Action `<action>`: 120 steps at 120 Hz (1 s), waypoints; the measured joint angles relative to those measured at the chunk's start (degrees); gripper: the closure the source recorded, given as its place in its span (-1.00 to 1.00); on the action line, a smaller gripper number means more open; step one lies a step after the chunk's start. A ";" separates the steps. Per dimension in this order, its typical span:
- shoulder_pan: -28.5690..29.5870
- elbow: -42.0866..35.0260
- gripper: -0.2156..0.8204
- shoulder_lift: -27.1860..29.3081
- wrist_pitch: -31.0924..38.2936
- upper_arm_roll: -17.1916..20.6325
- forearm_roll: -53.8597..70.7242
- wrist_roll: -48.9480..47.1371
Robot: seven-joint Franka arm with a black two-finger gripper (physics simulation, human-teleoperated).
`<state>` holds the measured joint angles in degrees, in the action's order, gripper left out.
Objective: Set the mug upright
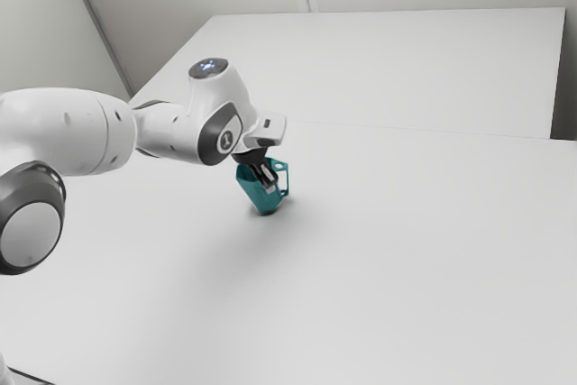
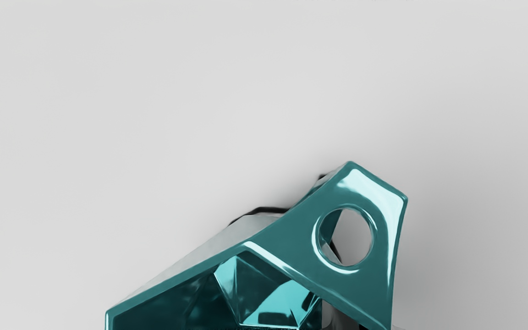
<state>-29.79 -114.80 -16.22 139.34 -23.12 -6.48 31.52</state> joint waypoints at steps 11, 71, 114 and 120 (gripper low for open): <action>-0.09 0.01 0.64 -0.34 0.32 0.03 -0.08 -0.97; -0.35 1.49 -0.46 6.70 -2.60 -0.58 1.67 -3.64; 2.07 14.54 -0.56 16.58 -26.78 -1.75 6.91 -8.58; 2.61 16.52 -0.57 17.00 -29.40 -1.77 7.58 -9.20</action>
<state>-27.18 -98.28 0.78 109.94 -24.88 1.11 22.33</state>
